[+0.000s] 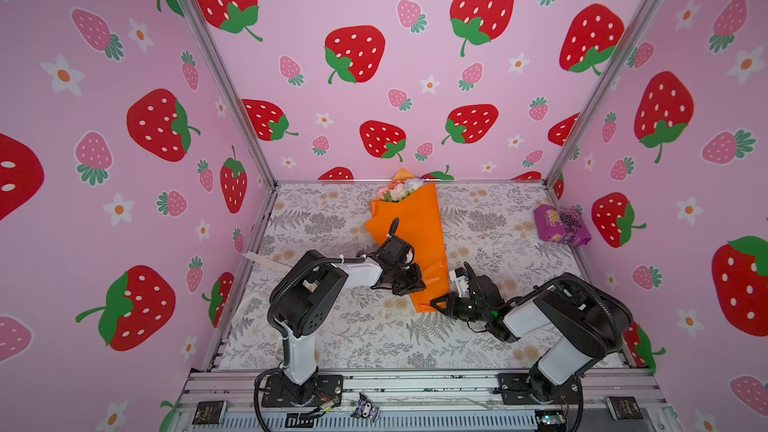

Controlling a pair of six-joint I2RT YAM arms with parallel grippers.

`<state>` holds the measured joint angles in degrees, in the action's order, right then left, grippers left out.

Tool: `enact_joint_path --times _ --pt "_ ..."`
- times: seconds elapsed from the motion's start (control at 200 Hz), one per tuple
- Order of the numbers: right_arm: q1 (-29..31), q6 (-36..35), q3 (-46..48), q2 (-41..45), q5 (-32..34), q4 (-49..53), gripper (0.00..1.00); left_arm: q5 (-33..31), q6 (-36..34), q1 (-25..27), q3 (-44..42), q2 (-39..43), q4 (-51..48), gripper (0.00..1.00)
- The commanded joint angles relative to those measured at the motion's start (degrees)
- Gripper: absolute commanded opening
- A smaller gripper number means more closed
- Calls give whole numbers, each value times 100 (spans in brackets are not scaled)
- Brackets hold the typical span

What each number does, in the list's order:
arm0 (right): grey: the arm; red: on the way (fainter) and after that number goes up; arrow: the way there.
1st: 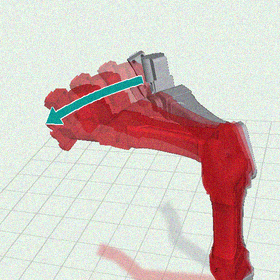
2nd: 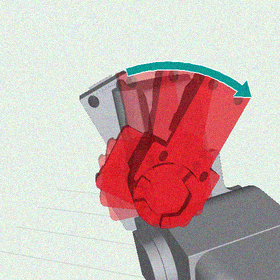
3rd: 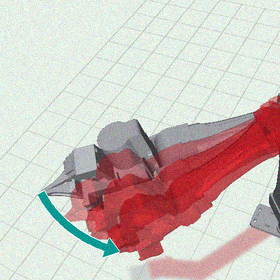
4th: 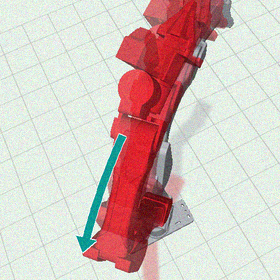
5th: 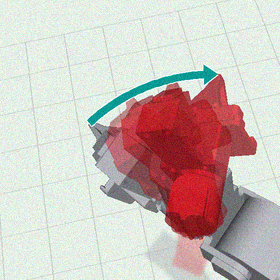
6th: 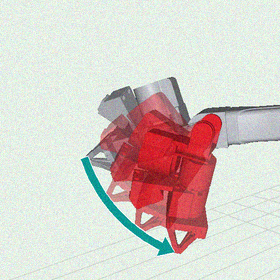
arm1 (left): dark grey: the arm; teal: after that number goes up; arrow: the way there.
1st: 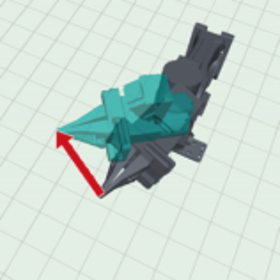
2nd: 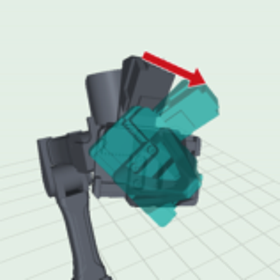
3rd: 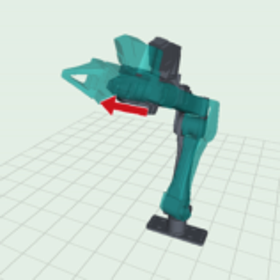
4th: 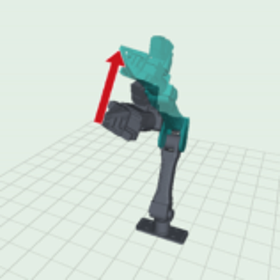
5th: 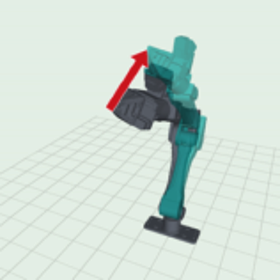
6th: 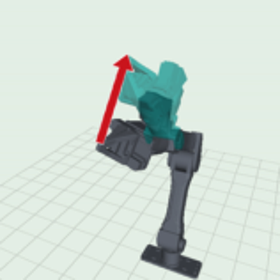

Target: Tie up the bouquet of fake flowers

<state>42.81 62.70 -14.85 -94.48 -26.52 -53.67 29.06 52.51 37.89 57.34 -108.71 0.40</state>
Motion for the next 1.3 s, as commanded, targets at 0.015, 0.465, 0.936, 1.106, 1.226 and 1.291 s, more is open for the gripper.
enact_joint_path --times 0.015,0.465,0.936,1.106,1.226,1.291 --pt "-211 310 -7 419 -71 -263 11 -237 -29 23 -170 -168 -94 9" --pt "-1726 -1567 -2860 -1120 -1169 1867 12 -367 -434 24 -129 -119 -383 9" --pt "-2229 -1776 -2937 -1647 -1210 1967 13 -287 -630 16 -129 -185 -586 8" --pt "-2361 -2213 -3768 -1728 -1506 2581 14 -290 -712 10 -111 -186 -691 8" --pt "-2357 -2204 -4254 -2093 -1647 2660 16 -309 -742 6 -60 -186 -737 8" --pt "-2359 -2206 -4555 -2413 -1610 2664 16 -280 -750 10 -30 -208 -744 8"
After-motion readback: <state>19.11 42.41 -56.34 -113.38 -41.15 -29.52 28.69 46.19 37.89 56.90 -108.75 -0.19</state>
